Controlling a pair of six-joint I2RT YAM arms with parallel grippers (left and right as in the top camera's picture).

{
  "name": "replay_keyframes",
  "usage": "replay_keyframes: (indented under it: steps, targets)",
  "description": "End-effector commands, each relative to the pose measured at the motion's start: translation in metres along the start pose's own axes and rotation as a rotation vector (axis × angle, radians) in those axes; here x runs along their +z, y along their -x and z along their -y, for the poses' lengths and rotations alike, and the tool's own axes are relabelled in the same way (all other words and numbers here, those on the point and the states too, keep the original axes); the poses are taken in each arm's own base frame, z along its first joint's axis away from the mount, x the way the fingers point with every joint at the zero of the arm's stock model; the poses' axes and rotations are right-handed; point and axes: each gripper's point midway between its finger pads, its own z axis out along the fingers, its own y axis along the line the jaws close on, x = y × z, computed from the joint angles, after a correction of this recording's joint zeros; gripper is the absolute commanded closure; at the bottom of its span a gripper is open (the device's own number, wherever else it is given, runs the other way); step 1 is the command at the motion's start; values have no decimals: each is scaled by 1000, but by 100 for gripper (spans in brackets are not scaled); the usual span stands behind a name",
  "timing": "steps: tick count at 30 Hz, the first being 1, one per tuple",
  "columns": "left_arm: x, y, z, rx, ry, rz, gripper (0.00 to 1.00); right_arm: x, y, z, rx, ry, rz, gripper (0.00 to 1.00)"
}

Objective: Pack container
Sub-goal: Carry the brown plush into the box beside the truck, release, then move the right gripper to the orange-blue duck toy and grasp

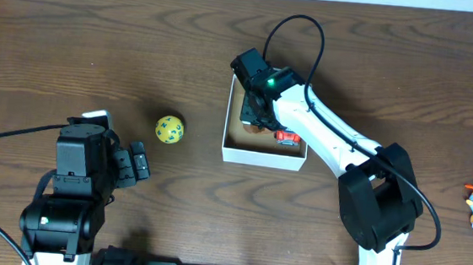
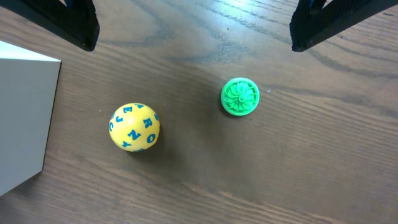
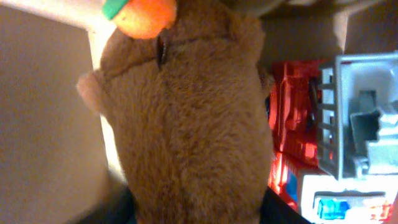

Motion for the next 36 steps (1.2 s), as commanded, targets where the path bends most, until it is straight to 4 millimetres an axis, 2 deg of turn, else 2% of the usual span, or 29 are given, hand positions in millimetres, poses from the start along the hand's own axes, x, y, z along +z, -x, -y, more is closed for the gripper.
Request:
replay_keyframes:
  steps: [1, 6, 10, 13, 15, 17, 19, 21, 23, 28, 32, 36]
  targets:
    - [-4, 5, -1, -18, 3, 16, 2, 3, 6, 8, 19, -28, 20, 44]
    - [-4, 5, -1, -18, 3, 16, 2, -6, 9, 6, 12, -14, 36, 40]
    - [-4, 5, -1, -18, 3, 16, 2, -29, 25, 6, -9, -2, 114, 37]
    - [-4, 5, -1, -18, 3, 16, 2, -58, 41, 5, -45, 18, 192, 30]
    - [-4, 5, -1, -18, 3, 15, 2, -85, 52, 6, -54, 37, 250, 21]
    - [-4, 5, -1, -18, 3, 16, 2, -112, 63, 14, -29, 49, 309, 14]
    - [-4, 5, -1, -18, 3, 16, 2, -141, 74, 31, 15, 65, 362, 12]
    - [-4, 5, -1, -18, 3, 15, 2, -169, 83, 59, 99, 73, 399, 8]
    - [-4, 5, -1, -18, 3, 16, 2, -193, 87, 100, 213, 59, 417, 3]
    - [-4, 5, -1, -18, 3, 16, 2, -234, 77, 225, 503, -34, 413, 1]
    - [-4, 5, -1, -18, 3, 16, 2, -242, 56, 310, 645, -121, 352, 1]
    - [-4, 5, -1, -18, 3, 16, 2, -228, 25, 384, 782, -234, 250, 1]
